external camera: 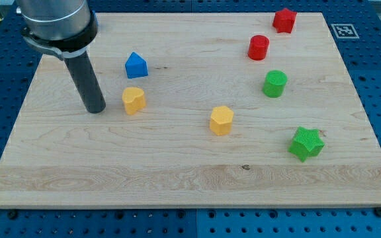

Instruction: Move the yellow heart towrads the top center

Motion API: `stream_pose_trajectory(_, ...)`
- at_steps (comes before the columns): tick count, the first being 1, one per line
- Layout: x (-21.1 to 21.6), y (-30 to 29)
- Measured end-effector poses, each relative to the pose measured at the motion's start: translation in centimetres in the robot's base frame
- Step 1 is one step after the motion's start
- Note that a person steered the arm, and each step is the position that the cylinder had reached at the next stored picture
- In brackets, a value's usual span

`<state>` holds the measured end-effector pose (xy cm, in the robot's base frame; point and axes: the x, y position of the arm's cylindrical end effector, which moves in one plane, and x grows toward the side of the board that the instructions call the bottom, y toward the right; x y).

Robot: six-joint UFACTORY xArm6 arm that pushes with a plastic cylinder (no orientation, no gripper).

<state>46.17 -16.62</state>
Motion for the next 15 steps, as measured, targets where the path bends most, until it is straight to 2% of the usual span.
stream_pose_trajectory(3,0.1,5.4)
stream_pose_trajectory(5,2.3,9.4)
stream_pose_trajectory(6,2.1,10.5)
stream_pose_trajectory(7,0.3,9.5)
stream_pose_trajectory(9,-0.6,2.5)
stream_pose_trajectory(15,-2.5,7.4)
